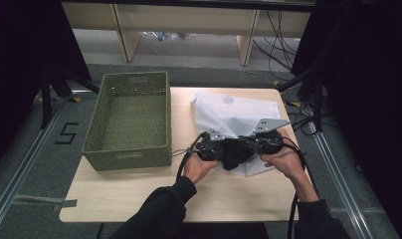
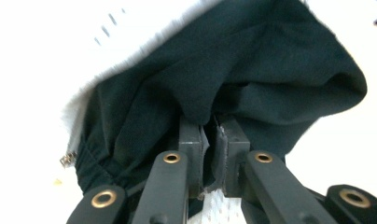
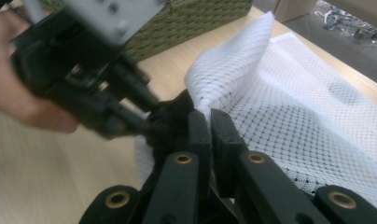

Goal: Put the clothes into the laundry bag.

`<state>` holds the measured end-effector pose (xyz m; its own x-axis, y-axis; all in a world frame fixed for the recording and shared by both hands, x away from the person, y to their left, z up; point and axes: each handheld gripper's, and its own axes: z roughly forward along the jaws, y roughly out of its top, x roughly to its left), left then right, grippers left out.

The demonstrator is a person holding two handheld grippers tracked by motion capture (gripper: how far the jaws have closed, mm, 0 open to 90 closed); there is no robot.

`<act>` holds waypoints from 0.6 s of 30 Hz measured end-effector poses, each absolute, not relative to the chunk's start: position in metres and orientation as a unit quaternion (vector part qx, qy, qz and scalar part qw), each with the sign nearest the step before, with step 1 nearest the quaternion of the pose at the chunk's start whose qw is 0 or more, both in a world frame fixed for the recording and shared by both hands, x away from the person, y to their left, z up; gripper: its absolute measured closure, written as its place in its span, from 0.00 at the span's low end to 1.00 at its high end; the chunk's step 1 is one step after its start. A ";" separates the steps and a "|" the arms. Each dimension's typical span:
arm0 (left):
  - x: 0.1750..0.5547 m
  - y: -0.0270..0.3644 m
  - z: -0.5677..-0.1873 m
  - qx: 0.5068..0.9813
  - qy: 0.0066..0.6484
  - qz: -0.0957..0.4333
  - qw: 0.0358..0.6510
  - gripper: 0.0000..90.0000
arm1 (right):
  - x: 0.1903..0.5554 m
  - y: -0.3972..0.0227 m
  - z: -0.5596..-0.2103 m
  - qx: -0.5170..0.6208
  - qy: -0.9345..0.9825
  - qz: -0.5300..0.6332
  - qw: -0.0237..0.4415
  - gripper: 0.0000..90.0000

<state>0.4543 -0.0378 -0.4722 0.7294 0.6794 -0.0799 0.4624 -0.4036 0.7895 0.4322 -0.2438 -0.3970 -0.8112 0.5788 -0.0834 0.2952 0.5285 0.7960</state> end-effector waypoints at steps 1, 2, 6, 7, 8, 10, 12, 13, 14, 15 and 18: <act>0.454 -0.038 -0.473 0.827 0.345 0.132 0.423 0.92 | 0.430 -0.243 -0.398 0.251 0.860 0.409 0.174 0.99; 0.454 -0.038 -0.474 0.832 0.341 0.131 0.417 0.91 | 0.430 -0.243 -0.399 0.250 0.861 0.409 0.171 0.99; 0.451 -0.033 -0.476 0.839 0.336 0.127 0.408 0.85 | 0.425 -0.243 -0.404 0.246 0.868 0.400 0.163 0.99; 0.449 -0.032 -0.475 0.840 0.334 0.123 0.409 0.82 | 0.425 -0.243 -0.406 0.246 0.869 0.401 0.157 0.99; 0.446 -0.028 -0.474 0.839 0.332 0.117 0.414 0.77 | 0.424 -0.242 -0.408 0.245 0.870 0.398 0.159 0.99; 0.440 -0.023 -0.472 0.844 0.327 0.118 0.409 0.72 | 0.422 -0.241 -0.412 0.246 0.873 0.391 0.156 0.99; 0.431 -0.013 -0.470 0.849 0.323 0.121 0.399 0.68 | 0.424 -0.240 -0.416 0.243 0.875 0.389 0.153 0.99; 0.430 -0.010 -0.470 0.851 0.323 0.123 0.396 0.65 | 0.424 -0.239 -0.417 0.241 0.877 0.386 0.153 0.99; 0.429 -0.005 -0.470 0.851 0.325 0.124 0.394 0.63 | 0.423 -0.238 -0.418 0.247 0.877 0.386 0.148 0.99; 0.429 0.001 -0.470 0.851 0.330 0.128 0.387 0.61 | 0.424 -0.238 -0.418 0.243 0.879 0.382 0.149 0.99; 0.432 0.009 -0.475 0.852 0.343 0.134 0.372 0.55 | 0.423 -0.235 -0.422 0.240 0.881 0.379 0.149 0.99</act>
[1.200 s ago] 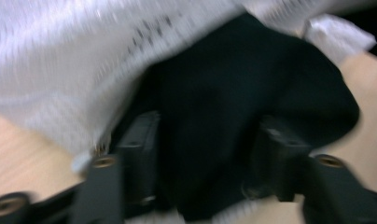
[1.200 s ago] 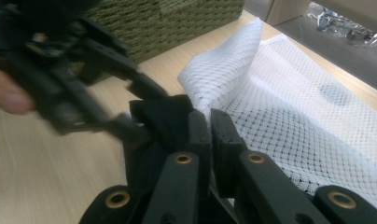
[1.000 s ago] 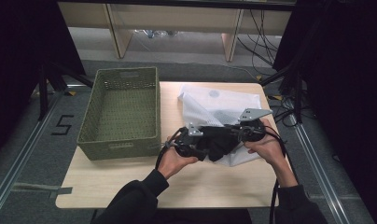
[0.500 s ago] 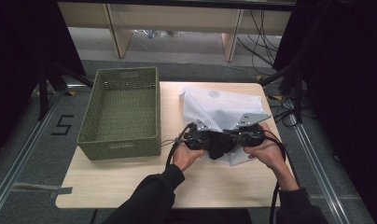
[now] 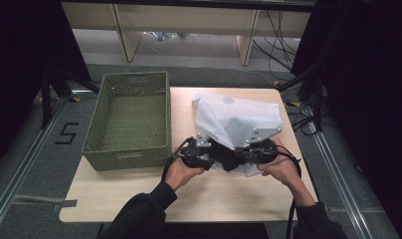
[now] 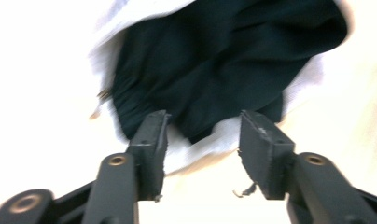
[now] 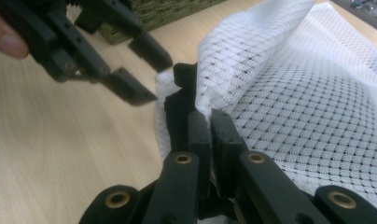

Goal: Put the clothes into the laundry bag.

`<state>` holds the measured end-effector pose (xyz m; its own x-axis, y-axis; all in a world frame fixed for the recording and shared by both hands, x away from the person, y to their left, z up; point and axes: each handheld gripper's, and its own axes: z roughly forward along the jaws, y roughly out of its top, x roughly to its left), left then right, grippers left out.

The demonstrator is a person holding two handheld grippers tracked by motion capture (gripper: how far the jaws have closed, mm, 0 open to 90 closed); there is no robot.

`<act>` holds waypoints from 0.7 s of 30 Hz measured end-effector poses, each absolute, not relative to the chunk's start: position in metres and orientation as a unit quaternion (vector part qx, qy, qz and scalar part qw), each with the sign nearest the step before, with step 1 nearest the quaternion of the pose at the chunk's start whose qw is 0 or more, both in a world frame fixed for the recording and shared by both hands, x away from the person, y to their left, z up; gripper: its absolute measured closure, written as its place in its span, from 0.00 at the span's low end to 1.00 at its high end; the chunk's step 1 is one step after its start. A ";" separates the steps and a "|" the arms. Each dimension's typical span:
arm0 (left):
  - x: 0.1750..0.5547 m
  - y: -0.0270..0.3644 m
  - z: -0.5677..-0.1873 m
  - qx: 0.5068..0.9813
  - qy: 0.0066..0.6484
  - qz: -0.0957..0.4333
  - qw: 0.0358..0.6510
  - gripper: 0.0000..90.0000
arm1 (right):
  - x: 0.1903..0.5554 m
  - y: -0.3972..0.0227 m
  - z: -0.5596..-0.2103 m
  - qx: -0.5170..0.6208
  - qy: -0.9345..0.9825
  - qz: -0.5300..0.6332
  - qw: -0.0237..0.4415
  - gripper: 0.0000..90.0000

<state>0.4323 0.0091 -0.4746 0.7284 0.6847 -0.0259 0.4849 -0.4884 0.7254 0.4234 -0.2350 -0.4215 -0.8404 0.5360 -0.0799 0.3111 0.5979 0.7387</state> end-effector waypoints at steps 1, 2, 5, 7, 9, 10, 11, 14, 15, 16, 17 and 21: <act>0.433 0.010 -0.476 0.853 0.346 0.136 0.367 0.53 | 0.423 -0.234 -0.423 0.241 0.883 0.375 0.145 0.99; 0.434 0.010 -0.478 0.854 0.349 0.133 0.363 0.51 | 0.423 -0.233 -0.424 0.243 0.883 0.375 0.146 0.99; 0.440 0.009 -0.486 0.865 0.348 0.128 0.337 0.47 | 0.424 -0.233 -0.426 0.244 0.886 0.369 0.143 0.99; 0.443 0.007 -0.490 0.865 0.354 0.130 0.330 0.45 | 0.424 -0.234 -0.427 0.239 0.886 0.371 0.146 0.99; 0.446 0.006 -0.493 0.867 0.355 0.132 0.324 0.45 | 0.424 -0.235 -0.425 0.237 0.885 0.372 0.146 0.99; 0.448 0.006 -0.495 0.866 0.358 0.133 0.323 0.45 | 0.424 -0.235 -0.425 0.237 0.886 0.372 0.146 0.99; 0.450 0.006 -0.496 0.862 0.362 0.134 0.329 0.45 | 0.424 -0.235 -0.425 0.237 0.885 0.372 0.146 0.99; 0.456 0.005 -0.496 0.858 0.353 0.121 0.352 0.45 | 0.424 -0.235 -0.426 0.237 0.886 0.372 0.145 0.99; 0.456 0.003 -0.496 0.857 0.351 0.123 0.355 0.44 | 0.424 -0.235 -0.426 0.234 0.886 0.372 0.148 0.99; 0.456 0.001 -0.496 0.855 0.349 0.123 0.364 0.43 | 0.424 -0.235 -0.425 0.236 0.886 0.372 0.146 0.99; 0.456 -0.001 -0.496 0.857 0.340 0.120 0.368 0.43 | 0.424 -0.235 -0.425 0.240 0.885 0.373 0.145 0.99; 0.460 -0.009 -0.498 0.859 0.315 0.129 0.381 0.65 | 0.424 -0.235 -0.425 0.239 0.884 0.373 0.147 0.99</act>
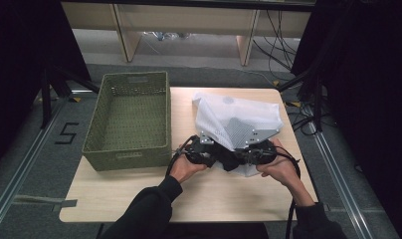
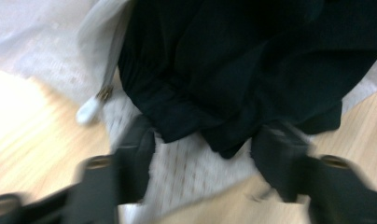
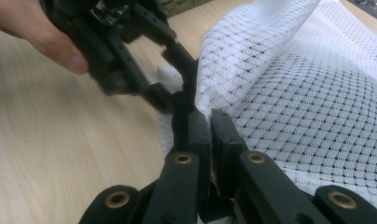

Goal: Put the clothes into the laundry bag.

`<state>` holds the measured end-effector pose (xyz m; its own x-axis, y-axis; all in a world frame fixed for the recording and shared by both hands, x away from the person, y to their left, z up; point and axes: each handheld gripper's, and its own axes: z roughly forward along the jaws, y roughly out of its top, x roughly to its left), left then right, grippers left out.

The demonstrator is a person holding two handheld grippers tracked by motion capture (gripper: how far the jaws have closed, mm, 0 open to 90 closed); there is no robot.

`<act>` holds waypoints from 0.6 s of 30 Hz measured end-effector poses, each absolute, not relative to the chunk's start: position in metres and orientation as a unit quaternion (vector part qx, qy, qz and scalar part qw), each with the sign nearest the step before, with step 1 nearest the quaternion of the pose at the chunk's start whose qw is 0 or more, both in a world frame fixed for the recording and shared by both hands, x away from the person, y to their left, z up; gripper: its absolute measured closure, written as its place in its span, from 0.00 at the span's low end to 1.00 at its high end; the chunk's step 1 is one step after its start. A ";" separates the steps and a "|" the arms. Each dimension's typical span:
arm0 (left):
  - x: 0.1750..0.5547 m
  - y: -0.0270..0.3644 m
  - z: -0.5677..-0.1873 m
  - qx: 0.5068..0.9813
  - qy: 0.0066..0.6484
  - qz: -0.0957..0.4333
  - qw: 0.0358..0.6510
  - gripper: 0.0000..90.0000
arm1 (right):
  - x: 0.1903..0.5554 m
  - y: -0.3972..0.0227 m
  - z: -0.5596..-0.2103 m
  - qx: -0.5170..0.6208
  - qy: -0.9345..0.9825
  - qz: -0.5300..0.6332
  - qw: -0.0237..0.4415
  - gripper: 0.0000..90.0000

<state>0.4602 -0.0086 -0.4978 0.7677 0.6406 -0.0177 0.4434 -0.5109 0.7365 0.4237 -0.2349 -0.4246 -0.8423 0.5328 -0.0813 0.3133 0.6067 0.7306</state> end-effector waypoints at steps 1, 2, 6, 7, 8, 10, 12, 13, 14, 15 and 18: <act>0.458 -0.012 -0.496 0.857 0.308 0.132 0.391 0.74 | 0.424 -0.234 -0.425 0.239 0.884 0.375 0.146 0.99; 0.456 -0.014 -0.494 0.860 0.298 0.137 0.392 0.81 | 0.423 -0.234 -0.424 0.239 0.884 0.374 0.148 0.99; 0.446 -0.028 -0.481 0.854 0.282 0.138 0.415 0.90 | 0.423 -0.235 -0.421 0.233 0.882 0.383 0.145 0.99; 0.446 -0.030 -0.479 0.852 0.280 0.135 0.421 0.90 | 0.422 -0.236 -0.419 0.238 0.882 0.379 0.149 0.99; 0.446 -0.031 -0.477 0.852 0.275 0.141 0.422 0.90 | 0.421 -0.236 -0.419 0.235 0.882 0.382 0.146 0.99; 0.448 -0.034 -0.478 0.850 0.280 0.138 0.424 0.90 | 0.418 -0.239 -0.418 0.235 0.880 0.386 0.146 0.99; 0.450 -0.034 -0.484 0.854 0.281 0.133 0.417 0.90 | 0.415 -0.240 -0.420 0.237 0.882 0.383 0.140 0.99; 0.450 -0.034 -0.488 0.853 0.283 0.130 0.418 0.89 | 0.414 -0.240 -0.422 0.239 0.883 0.381 0.138 0.99; 0.450 -0.034 -0.491 0.855 0.283 0.128 0.415 0.88 | 0.414 -0.239 -0.426 0.236 0.886 0.377 0.134 0.99; 0.450 -0.033 -0.493 0.856 0.281 0.125 0.415 0.87 | 0.413 -0.238 -0.430 0.238 0.888 0.372 0.129 0.99; 0.449 -0.030 -0.494 0.859 0.277 0.122 0.413 0.82 | 0.415 -0.232 -0.443 0.237 0.894 0.357 0.128 0.99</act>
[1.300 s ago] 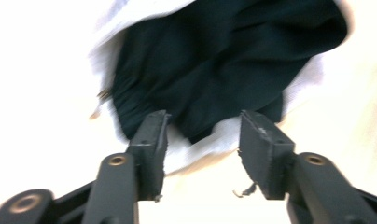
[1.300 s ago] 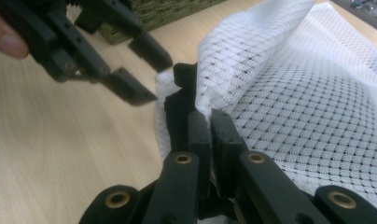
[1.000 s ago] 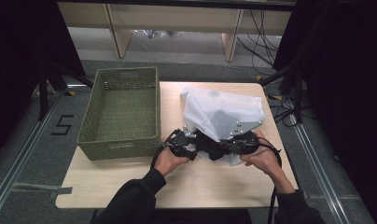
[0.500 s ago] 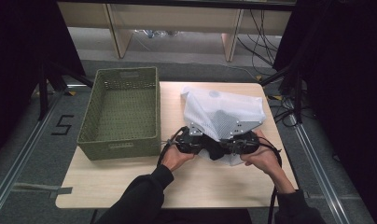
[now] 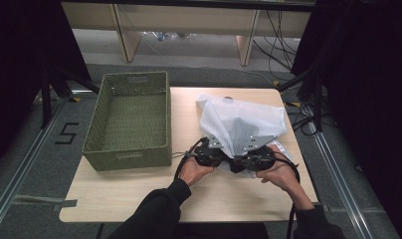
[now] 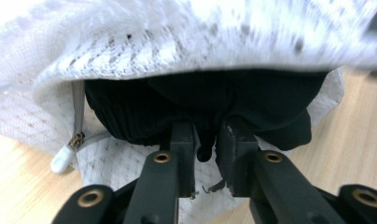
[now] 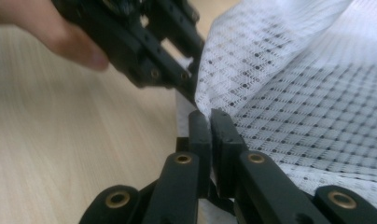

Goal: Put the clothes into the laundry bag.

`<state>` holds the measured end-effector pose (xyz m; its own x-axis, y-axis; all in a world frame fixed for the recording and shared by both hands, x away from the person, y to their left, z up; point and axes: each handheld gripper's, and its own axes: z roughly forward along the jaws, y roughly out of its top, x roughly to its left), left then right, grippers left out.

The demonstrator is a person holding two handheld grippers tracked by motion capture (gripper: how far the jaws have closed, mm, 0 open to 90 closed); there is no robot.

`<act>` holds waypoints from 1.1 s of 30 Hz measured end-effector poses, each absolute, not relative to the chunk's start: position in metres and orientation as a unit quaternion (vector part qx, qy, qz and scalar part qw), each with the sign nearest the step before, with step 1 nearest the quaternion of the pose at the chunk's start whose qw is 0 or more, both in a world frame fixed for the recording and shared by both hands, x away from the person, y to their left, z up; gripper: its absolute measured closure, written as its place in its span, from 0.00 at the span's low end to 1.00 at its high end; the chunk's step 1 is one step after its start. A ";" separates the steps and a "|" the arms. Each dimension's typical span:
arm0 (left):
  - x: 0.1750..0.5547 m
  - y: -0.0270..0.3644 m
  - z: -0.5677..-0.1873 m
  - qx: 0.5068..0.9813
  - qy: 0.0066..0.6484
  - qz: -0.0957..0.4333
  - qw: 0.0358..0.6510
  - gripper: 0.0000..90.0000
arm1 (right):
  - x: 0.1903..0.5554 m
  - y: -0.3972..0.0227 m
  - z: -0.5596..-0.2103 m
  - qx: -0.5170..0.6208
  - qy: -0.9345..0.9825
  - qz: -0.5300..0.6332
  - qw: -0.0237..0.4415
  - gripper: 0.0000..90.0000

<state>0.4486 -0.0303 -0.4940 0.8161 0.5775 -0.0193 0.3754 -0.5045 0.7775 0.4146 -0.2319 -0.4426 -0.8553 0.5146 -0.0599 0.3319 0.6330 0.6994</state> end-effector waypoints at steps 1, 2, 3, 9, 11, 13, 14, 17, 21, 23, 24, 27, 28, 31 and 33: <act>0.448 -0.028 -0.493 0.862 0.272 0.120 0.410 0.81 | 0.415 -0.231 -0.445 0.238 0.896 0.353 0.127 0.99; 0.447 -0.026 -0.491 0.864 0.272 0.123 0.405 0.78 | 0.415 -0.230 -0.447 0.239 0.898 0.349 0.123 0.99; 0.444 -0.023 -0.489 0.866 0.269 0.122 0.404 0.75 | 0.416 -0.231 -0.449 0.238 0.899 0.346 0.124 0.99; 0.440 0.001 -0.485 0.873 0.282 0.141 0.373 0.54 | 0.418 -0.231 -0.454 0.246 0.904 0.332 0.113 0.99; 0.445 0.003 -0.488 0.871 0.294 0.143 0.366 0.53 | 0.418 -0.230 -0.456 0.240 0.903 0.336 0.118 0.99; 0.449 0.002 -0.491 0.872 0.300 0.137 0.362 0.50 | 0.418 -0.230 -0.457 0.247 0.903 0.333 0.112 0.99; 0.450 0.001 -0.494 0.873 0.308 0.133 0.356 0.49 | 0.418 -0.230 -0.457 0.247 0.903 0.334 0.112 0.99; 0.456 -0.001 -0.498 0.878 0.311 0.142 0.334 0.47 | 0.419 -0.232 -0.457 0.243 0.902 0.336 0.118 0.99; 0.464 -0.004 -0.505 0.874 0.339 0.131 0.324 0.40 | 0.419 -0.232 -0.457 0.245 0.902 0.336 0.117 0.99; 0.465 -0.008 -0.505 0.874 0.337 0.129 0.325 0.42 | 0.420 -0.232 -0.457 0.240 0.903 0.337 0.119 0.99; 0.465 -0.008 -0.505 0.877 0.333 0.125 0.322 0.47 | 0.420 -0.232 -0.457 0.241 0.902 0.338 0.117 0.99; 0.465 -0.010 -0.504 0.876 0.334 0.110 0.330 0.61 | 0.419 -0.232 -0.456 0.245 0.901 0.340 0.116 0.99; 0.464 -0.011 -0.503 0.877 0.333 0.105 0.331 0.68 | 0.419 -0.232 -0.456 0.245 0.900 0.340 0.117 0.99; 0.462 -0.012 -0.503 0.871 0.342 0.090 0.340 0.89 | 0.420 -0.232 -0.456 0.237 0.902 0.341 0.121 0.99; 0.457 -0.012 -0.504 0.870 0.340 0.092 0.344 0.96 | 0.420 -0.231 -0.456 0.241 0.901 0.341 0.120 0.99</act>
<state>0.4567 -0.0121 -0.5043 0.7518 0.6551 -0.0747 0.5292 -0.5318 0.6612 0.4201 -0.2307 -0.4555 -0.8550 0.5162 -0.0508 0.3528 0.6506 0.6725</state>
